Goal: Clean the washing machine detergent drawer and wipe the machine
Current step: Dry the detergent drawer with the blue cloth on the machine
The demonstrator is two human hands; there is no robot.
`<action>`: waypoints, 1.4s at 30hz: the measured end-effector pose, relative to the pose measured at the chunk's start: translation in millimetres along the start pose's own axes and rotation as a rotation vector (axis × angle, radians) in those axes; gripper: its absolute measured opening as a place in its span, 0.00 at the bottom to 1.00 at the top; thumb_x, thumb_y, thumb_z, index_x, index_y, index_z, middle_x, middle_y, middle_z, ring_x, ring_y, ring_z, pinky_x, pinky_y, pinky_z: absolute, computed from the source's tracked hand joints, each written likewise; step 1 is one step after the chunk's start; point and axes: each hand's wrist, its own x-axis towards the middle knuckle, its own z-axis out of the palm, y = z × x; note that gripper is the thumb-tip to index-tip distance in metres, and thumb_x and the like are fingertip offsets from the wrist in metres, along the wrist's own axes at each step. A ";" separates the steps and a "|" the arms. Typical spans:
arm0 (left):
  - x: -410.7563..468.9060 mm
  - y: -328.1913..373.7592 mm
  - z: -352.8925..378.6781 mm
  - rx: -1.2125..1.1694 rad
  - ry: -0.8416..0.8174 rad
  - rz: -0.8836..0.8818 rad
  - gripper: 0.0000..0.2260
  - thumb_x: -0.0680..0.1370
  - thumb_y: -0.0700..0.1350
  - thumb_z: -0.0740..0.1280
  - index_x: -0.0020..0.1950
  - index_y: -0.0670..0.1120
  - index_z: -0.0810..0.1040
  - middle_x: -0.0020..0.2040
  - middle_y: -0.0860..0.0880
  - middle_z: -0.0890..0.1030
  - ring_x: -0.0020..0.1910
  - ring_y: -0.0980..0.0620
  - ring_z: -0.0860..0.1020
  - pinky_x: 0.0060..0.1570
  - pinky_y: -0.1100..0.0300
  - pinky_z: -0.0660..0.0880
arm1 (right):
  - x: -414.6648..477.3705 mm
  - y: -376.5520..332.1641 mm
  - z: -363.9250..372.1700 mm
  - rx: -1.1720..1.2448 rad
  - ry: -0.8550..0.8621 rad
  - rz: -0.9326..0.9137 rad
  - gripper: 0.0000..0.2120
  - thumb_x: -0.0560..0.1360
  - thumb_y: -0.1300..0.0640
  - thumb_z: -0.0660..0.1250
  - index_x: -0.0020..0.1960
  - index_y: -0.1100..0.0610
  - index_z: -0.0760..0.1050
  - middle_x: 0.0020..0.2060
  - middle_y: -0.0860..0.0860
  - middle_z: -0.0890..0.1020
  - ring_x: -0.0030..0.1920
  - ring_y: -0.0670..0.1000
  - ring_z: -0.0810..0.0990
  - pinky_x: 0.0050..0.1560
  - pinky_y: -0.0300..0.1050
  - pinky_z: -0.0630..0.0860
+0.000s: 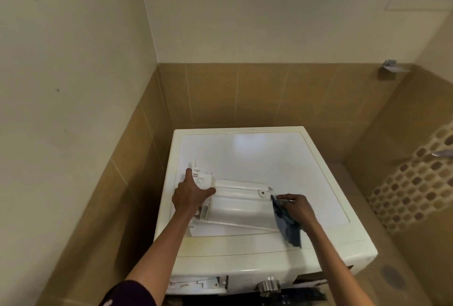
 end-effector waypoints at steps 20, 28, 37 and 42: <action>5.4 -6.1 3.5 -0.015 0.034 -0.035 0.41 0.67 0.57 0.74 0.72 0.46 0.57 0.61 0.42 0.75 0.58 0.39 0.75 0.51 0.52 0.73 | -38.6 -50.7 76.2 -0.209 0.195 -0.459 0.19 0.70 0.69 0.63 0.56 0.55 0.80 0.51 0.55 0.82 0.53 0.57 0.78 0.52 0.42 0.71; 4.8 -8.1 3.5 -0.017 0.036 -0.011 0.41 0.68 0.57 0.73 0.73 0.46 0.56 0.63 0.42 0.75 0.59 0.39 0.75 0.51 0.51 0.73 | -41.2 -24.8 85.7 -0.503 0.095 -0.700 0.24 0.66 0.62 0.71 0.62 0.52 0.77 0.59 0.50 0.77 0.56 0.57 0.75 0.45 0.50 0.76; 8.1 -5.9 5.3 0.050 0.127 -0.009 0.31 0.77 0.65 0.52 0.72 0.45 0.60 0.55 0.41 0.79 0.51 0.41 0.79 0.48 0.52 0.75 | -28.9 -65.6 114.4 -0.474 -0.027 -0.681 0.20 0.74 0.67 0.59 0.63 0.54 0.75 0.62 0.52 0.75 0.58 0.56 0.70 0.52 0.46 0.70; 6.3 -5.2 7.0 0.175 0.183 -0.005 0.27 0.80 0.61 0.46 0.71 0.46 0.62 0.51 0.43 0.80 0.44 0.46 0.79 0.40 0.57 0.73 | -28.8 -52.8 99.5 -0.442 -0.162 -0.892 0.21 0.73 0.66 0.58 0.62 0.52 0.76 0.62 0.49 0.77 0.55 0.55 0.72 0.46 0.45 0.71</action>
